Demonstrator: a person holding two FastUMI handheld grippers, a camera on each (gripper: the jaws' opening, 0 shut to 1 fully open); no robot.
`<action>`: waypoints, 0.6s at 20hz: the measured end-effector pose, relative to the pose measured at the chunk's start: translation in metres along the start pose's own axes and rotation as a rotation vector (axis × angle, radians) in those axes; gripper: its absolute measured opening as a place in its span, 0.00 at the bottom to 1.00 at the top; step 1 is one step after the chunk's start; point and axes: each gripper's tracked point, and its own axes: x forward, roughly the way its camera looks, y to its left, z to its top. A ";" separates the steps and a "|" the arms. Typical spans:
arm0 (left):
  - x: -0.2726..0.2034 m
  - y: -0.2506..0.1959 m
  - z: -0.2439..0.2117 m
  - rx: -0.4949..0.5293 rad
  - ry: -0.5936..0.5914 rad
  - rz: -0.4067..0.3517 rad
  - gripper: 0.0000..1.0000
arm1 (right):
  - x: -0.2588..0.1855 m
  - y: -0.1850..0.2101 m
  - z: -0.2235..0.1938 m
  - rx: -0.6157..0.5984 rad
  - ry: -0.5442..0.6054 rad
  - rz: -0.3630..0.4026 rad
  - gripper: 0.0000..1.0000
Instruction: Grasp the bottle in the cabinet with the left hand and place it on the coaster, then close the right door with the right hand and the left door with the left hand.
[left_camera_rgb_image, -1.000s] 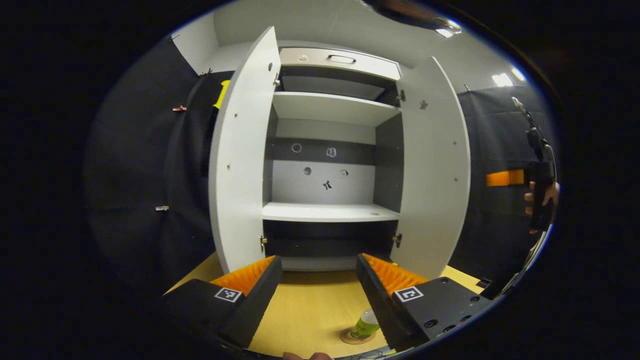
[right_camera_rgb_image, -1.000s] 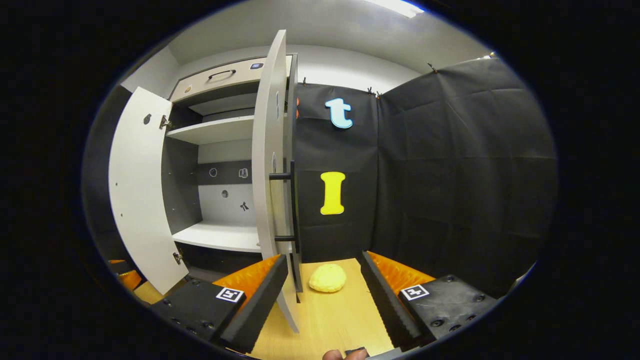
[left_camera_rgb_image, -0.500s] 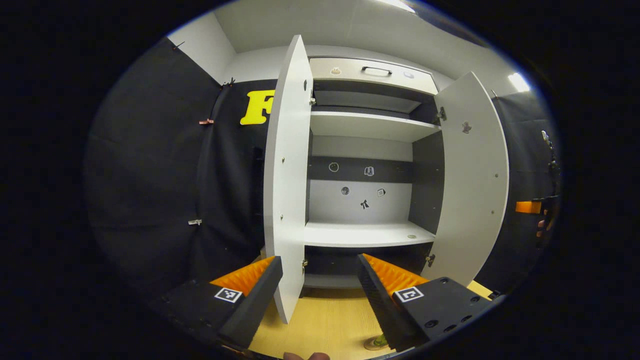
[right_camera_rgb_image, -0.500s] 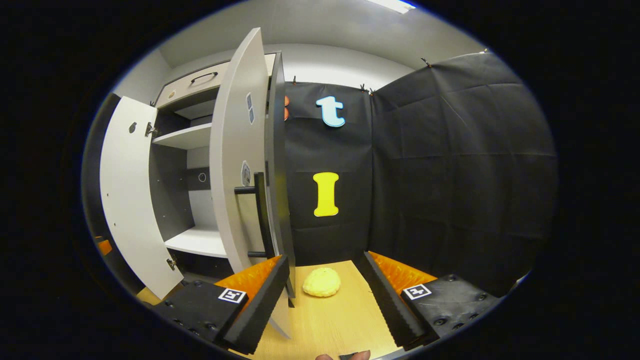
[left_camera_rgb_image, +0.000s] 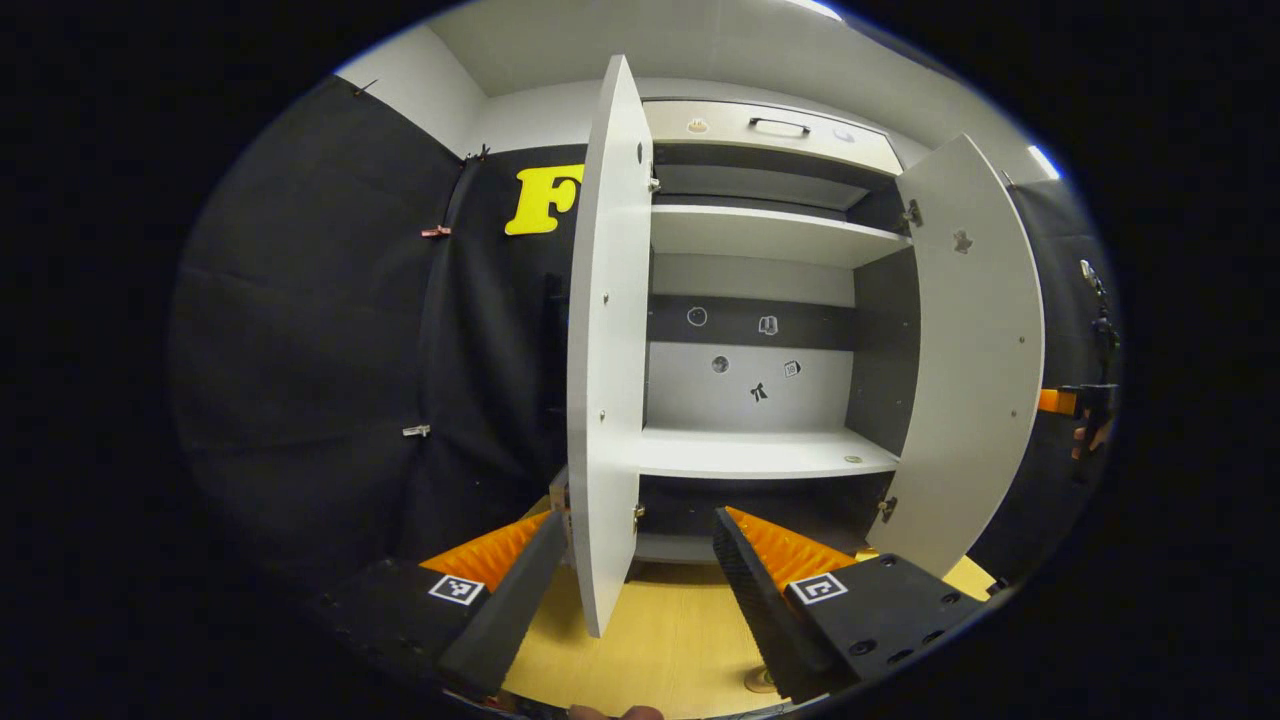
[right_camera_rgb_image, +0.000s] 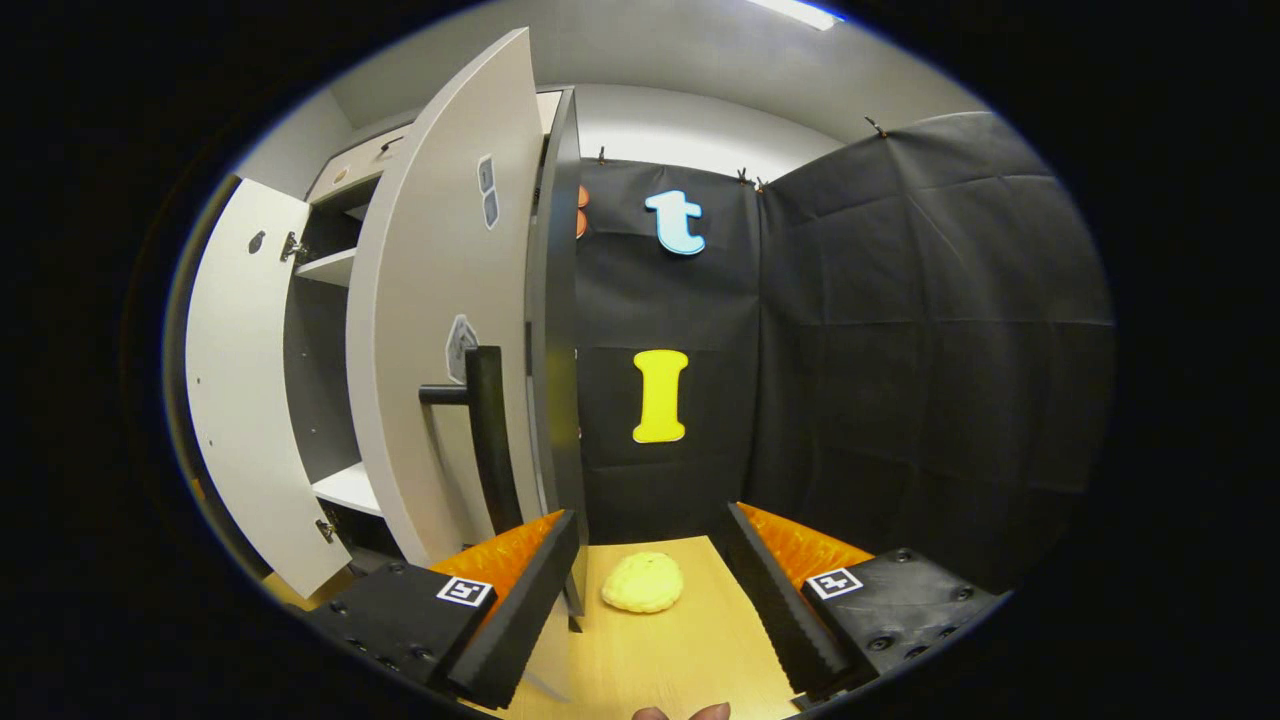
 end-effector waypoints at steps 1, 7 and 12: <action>0.000 0.003 -0.002 -0.002 0.003 0.009 0.95 | 0.000 0.000 0.000 -0.008 -0.006 0.001 0.95; -0.008 0.021 -0.011 0.000 0.017 0.036 0.95 | -0.006 0.012 -0.002 0.038 0.001 -0.013 0.97; -0.011 0.035 -0.015 -0.003 0.022 0.044 0.95 | -0.014 0.039 -0.004 0.052 0.016 0.003 0.97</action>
